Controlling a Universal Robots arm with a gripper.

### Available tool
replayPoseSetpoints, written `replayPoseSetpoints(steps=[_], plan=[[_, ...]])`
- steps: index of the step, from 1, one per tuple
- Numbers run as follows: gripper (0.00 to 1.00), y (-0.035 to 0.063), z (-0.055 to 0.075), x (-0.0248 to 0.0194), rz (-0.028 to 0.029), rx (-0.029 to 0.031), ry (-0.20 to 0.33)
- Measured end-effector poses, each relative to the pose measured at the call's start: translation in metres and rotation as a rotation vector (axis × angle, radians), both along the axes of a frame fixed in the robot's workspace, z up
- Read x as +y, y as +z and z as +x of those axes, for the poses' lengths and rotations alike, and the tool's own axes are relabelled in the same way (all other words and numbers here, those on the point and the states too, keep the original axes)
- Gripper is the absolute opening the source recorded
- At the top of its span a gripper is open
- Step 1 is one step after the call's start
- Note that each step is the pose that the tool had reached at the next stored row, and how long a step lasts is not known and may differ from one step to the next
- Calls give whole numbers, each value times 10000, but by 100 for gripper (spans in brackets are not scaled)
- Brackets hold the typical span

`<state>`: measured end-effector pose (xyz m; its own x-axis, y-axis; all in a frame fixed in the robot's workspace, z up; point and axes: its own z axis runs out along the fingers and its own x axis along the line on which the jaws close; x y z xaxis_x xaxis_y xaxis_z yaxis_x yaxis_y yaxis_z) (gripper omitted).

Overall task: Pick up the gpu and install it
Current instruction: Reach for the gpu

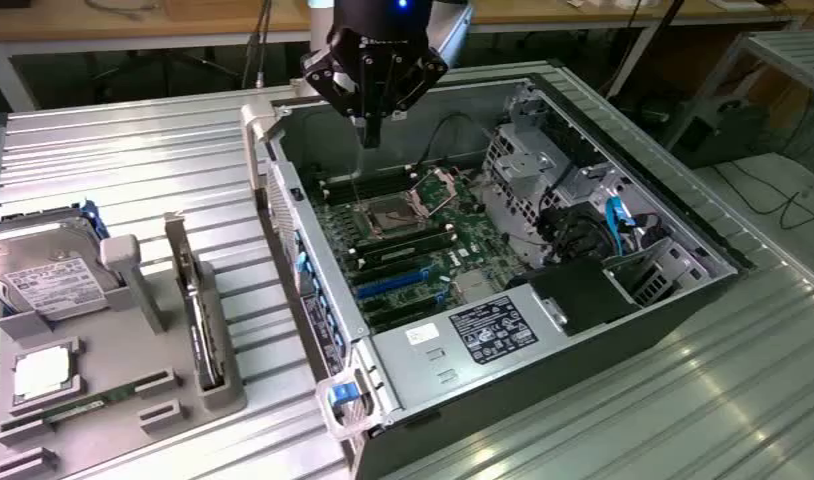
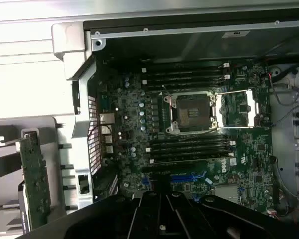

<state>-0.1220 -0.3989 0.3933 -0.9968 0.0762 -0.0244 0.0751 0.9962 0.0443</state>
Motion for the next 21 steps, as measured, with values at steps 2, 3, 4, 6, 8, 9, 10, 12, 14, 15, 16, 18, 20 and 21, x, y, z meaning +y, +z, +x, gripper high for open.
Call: replayPoseSetpoints(steps=[2, 3, 4, 6, 8, 9, 10, 12, 14, 15, 16, 18, 20, 21], plan=[[11, 0, -23, 0, 0, 0, -2], [11, 0, -79, 0, 0, -1, 1], [11, 0, -157, 0, 0, 0, -1], [11, 0, -260, 0, 0, 0, 1], [11, 0, -314, 0, 1, -1, -1], [11, 0, -385, 0, 1, 0, 1], [11, 0, -471, 0, 0, -1, -1], [11, 0, -670, 0, 0, 0, -1], [11, 1, -845, 0, 0, 1, -1], [11, 0, -900, 0, 6, 0, -1], [11, 0, -946, 0, 9, 0, 1], [11, -2, -1145, 0, 20, 0, 1], [11, -5, -1350, 0, 25, 0, 1], [11, -7, -1426, 0, 27, 0, -1]])
